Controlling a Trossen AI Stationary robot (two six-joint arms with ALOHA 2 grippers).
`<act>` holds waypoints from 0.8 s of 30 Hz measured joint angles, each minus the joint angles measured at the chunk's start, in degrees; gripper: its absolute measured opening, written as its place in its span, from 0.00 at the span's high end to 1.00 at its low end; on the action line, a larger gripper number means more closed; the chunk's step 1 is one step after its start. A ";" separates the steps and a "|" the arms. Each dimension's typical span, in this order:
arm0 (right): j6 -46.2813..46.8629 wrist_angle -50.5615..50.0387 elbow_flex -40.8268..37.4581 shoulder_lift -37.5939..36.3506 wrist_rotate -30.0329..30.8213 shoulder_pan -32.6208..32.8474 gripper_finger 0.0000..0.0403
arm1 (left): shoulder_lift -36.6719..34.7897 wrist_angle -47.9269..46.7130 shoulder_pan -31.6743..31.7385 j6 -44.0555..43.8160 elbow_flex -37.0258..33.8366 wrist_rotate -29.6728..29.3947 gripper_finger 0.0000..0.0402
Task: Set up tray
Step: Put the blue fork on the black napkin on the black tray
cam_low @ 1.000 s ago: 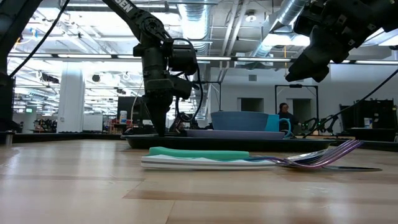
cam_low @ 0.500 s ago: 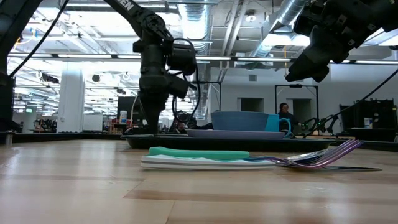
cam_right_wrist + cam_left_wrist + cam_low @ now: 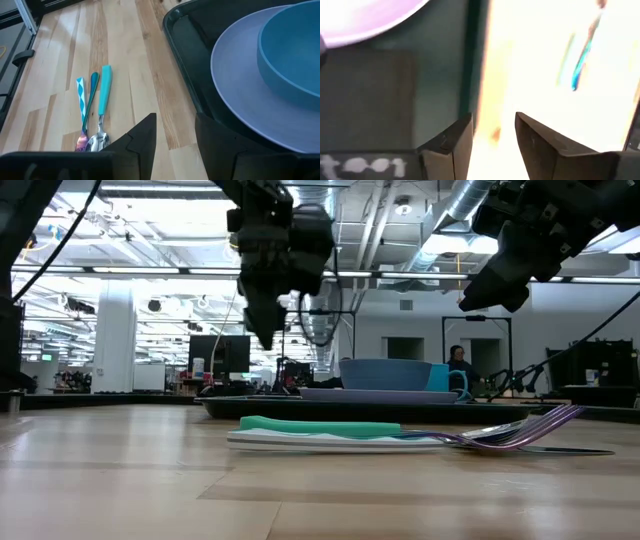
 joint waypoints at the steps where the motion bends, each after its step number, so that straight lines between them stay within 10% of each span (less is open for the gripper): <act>1: 0.00 -0.06 0.00 0.00 0.00 -0.01 0.69 | 0.00 1.06 -1.15 -0.55 0.00 0.39 0.66; 24: 0.09 -1.28 0.00 0.00 0.00 0.00 0.69 | 0.00 26.46 -23.13 -6.05 -0.02 -9.84 0.66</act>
